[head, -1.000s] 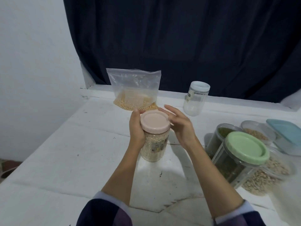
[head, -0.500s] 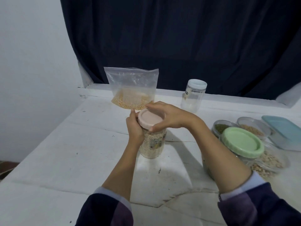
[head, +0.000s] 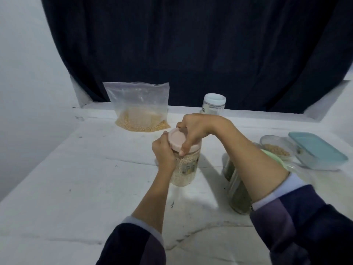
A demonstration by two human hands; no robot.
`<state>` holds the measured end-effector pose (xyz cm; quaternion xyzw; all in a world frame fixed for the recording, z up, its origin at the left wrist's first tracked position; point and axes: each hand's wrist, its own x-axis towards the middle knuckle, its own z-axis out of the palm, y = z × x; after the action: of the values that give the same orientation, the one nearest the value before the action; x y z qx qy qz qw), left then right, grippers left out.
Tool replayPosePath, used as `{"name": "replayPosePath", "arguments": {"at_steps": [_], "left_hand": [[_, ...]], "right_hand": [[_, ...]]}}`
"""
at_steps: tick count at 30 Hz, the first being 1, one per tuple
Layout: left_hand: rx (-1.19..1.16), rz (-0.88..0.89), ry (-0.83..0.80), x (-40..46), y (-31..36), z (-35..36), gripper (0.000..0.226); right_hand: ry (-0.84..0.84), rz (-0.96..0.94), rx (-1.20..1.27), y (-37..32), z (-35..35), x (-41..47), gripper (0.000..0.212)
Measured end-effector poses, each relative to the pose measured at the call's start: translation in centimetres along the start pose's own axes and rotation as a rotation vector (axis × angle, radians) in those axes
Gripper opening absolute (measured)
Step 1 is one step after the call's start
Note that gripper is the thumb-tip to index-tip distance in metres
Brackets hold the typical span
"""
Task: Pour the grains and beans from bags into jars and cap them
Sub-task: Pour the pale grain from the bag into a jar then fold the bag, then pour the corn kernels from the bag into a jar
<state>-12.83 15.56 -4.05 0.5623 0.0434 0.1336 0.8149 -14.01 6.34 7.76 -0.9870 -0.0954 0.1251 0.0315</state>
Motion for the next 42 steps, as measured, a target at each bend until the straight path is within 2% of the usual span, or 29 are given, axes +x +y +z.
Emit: {"name": "replayPosePath", "arguments": {"at_steps": [2, 5, 9, 12, 14, 16, 18, 20, 27, 31, 34, 36, 38, 40, 42], "left_hand": [[-0.002, -0.002, -0.040, -0.7, -0.6, 1.7, 0.040], [-0.013, -0.030, -0.119, -1.6, -1.5, 3.8, 0.042], [-0.036, -0.142, -0.256, -2.4, -2.0, 5.8, 0.034], [-0.036, -0.361, -0.327, -1.5, -2.6, 6.2, 0.032], [-0.033, -0.471, -0.338, 0.0, -2.8, 6.5, 0.026], [0.022, -0.458, -0.303, 1.9, -2.7, 7.1, 0.019], [0.053, -0.416, -0.276, 4.0, -2.4, 8.0, 0.018], [0.091, -0.393, -0.289, 6.1, -2.2, 9.2, 0.019], [0.247, -0.307, -0.284, 10.1, -3.2, 10.8, 0.037], [0.219, -0.310, -0.255, 10.6, -3.7, 9.1, 0.039], [0.253, -0.273, -0.258, 10.9, -3.7, 7.6, 0.047], [0.346, -0.227, -0.301, 10.6, -3.8, 6.5, 0.063], [0.450, -0.174, -0.370, 10.0, -3.6, 5.4, 0.090], [0.463, -0.113, -0.426, 8.9, -3.0, 4.4, 0.111], [0.424, -0.029, -0.383, 8.3, -2.4, 3.0, 0.119]], "right_hand": [[-0.121, 0.062, -0.037, 1.2, -0.9, -0.4, 0.067], [-0.247, 0.147, -0.068, 3.1, -1.9, -0.5, 0.068], [-0.269, 0.253, 0.063, 5.3, -3.3, 0.3, 0.064], [-0.153, 0.313, 0.161, 7.2, -3.4, 1.8, 0.052], [0.055, 0.353, 0.141, 8.7, -3.1, 3.1, 0.037], [0.294, 0.434, 0.065, 10.1, -3.0, 4.4, 0.025], [0.427, 0.495, 0.096, 11.7, -3.0, 6.0, 0.037], [0.447, 0.509, 0.141, 13.6, -3.1, 7.7, 0.057], [0.364, 0.487, 0.248, 17.2, -2.3, 14.1, 0.083], [0.370, 0.568, 0.193, 17.0, -1.9, 15.8, 0.081], [0.258, 0.501, 0.189, 15.7, -3.3, 15.4, 0.079], [0.125, 0.399, 0.189, 13.7, -4.2, 14.7, 0.081], [0.004, 0.293, 0.166, 10.6, -4.6, 13.8, 0.079], [-0.083, 0.193, 0.134, 6.7, -4.8, 13.0, 0.073], [-0.122, 0.127, 0.081, 2.8, -4.7, 11.9, 0.066]]}}
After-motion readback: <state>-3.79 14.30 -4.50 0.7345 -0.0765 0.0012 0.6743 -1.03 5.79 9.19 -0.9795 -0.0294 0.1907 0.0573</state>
